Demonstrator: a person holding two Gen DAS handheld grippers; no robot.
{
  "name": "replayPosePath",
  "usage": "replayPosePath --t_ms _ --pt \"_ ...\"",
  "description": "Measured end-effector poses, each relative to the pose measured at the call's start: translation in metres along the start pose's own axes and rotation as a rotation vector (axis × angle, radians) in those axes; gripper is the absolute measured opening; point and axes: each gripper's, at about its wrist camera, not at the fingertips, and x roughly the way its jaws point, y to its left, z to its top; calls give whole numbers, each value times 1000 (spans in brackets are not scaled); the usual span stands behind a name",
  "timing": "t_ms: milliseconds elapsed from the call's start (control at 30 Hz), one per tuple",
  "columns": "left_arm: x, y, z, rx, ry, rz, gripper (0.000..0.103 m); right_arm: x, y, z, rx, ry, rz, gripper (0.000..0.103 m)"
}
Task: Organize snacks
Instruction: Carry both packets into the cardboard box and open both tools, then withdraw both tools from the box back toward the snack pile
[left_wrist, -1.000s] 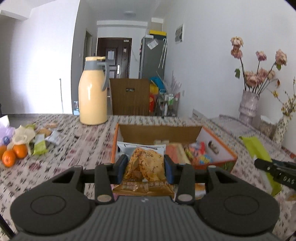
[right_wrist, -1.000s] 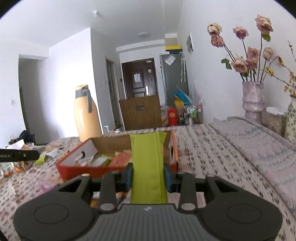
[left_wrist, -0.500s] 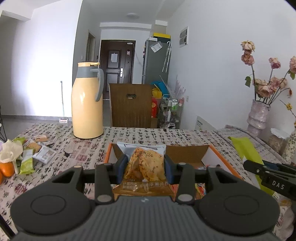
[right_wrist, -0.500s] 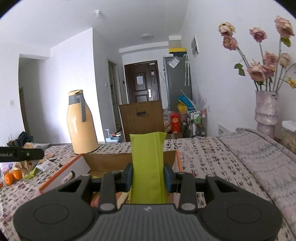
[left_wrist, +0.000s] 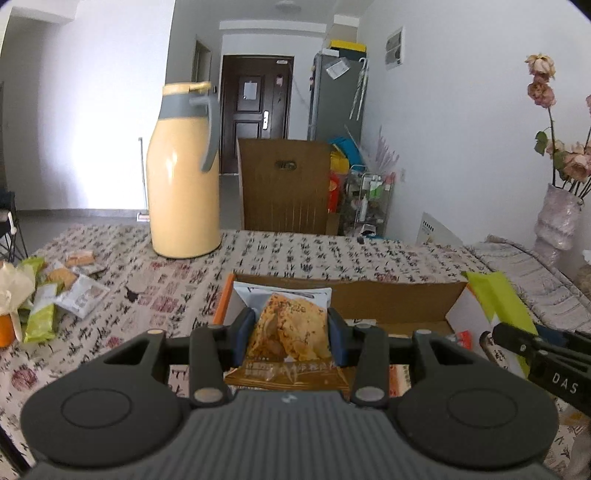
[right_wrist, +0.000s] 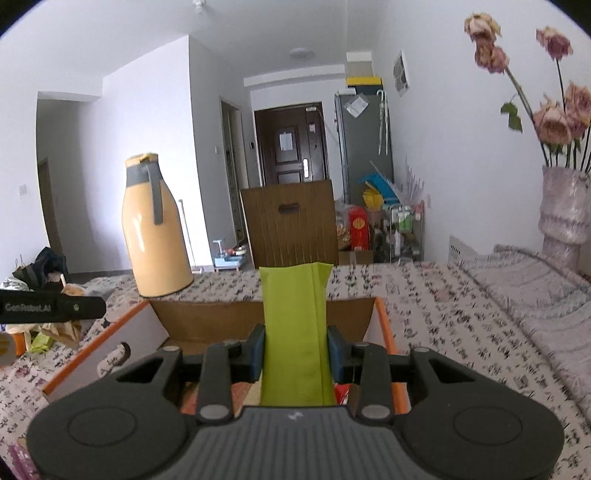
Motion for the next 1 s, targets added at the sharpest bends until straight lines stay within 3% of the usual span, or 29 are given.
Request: replayPosePath --t_ms 367,433,500,533,567,600,667,733,1000 --pt "12 1 -10 4 44 -20 44 17 -1 -13 0 62 7 33" --pt "10 0 -10 0 40 -18 58 17 -1 -13 2 64 10 34" --pt "6 1 -10 -7 15 4 90 17 -3 -14 14 65 8 36" --pt "3 1 -9 -8 0 14 94 16 -4 -13 19 64 9 41" --pt "1 1 -9 -11 -12 21 102 16 -5 -12 25 61 11 53" --pt "-2 1 -8 -16 -22 24 103 14 -6 -12 31 56 11 60" --pt "-3 2 -8 -25 -28 22 103 11 -7 -11 33 48 17 88" --pt "-4 2 -7 -30 -27 22 103 9 -6 -11 32 42 20 100" --pt "-4 4 -8 -35 -29 22 103 9 -6 -11 32 41 14 103"
